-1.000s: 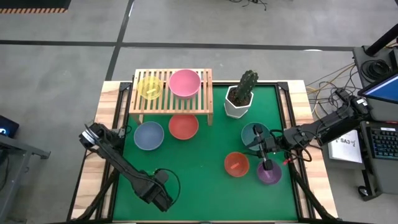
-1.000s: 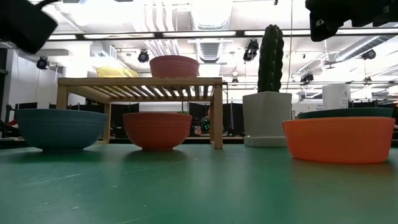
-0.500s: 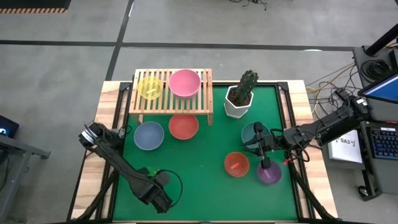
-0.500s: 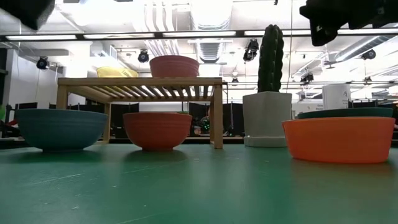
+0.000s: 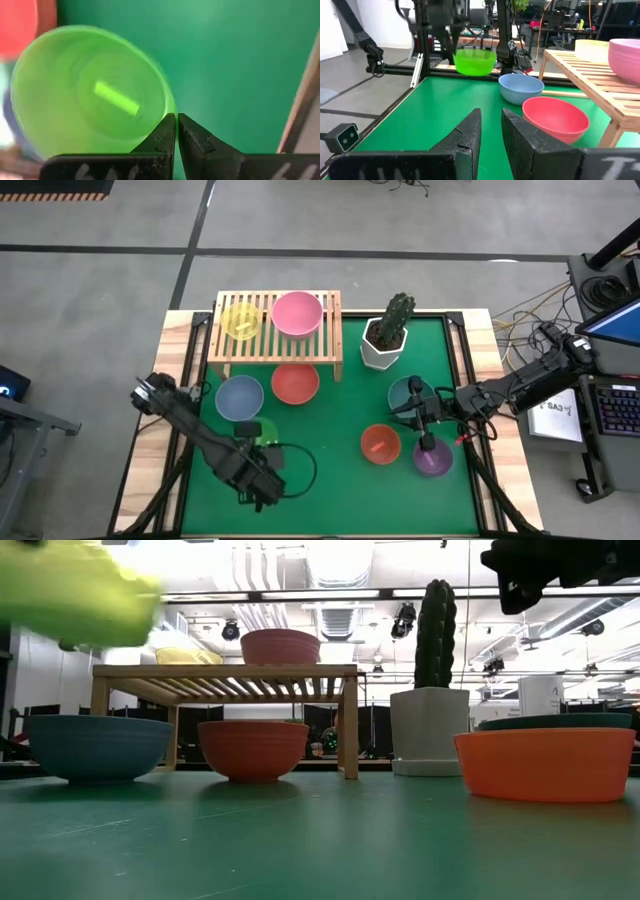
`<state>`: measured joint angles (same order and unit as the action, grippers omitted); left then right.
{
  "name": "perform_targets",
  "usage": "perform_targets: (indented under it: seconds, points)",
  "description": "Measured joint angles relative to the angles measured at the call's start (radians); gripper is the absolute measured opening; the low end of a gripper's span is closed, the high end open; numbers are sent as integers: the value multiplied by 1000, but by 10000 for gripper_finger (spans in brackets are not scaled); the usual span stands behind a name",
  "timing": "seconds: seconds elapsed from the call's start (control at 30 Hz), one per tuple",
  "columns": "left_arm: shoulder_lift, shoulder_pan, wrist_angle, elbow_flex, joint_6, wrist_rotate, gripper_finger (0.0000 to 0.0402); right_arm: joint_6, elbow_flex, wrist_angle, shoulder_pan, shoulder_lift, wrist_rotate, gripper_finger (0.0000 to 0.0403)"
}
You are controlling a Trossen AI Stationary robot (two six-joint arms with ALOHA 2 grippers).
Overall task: Place and stack bowls onto a shelf
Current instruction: Stack the green transparent bowl on top of the yellow transparent bowl on the shelf
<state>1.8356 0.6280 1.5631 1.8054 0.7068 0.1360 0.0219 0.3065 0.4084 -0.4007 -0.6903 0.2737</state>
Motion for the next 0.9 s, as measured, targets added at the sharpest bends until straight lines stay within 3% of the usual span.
perform_targets:
  seconds: [0.13,0.43,0.67,0.9]
  points:
    - [-61,-63,10,41,-82,102,0,-3,0,-9,0,0,0,65]
    - [-280,-249,8,11,-202,287,0,-3,0,-8,0,0,0,65]
    - [-403,-498,9,9,-346,327,0,-3,0,-9,0,0,16,65]
    - [-428,-796,9,9,-602,328,0,-2,0,-10,0,0,16,65]
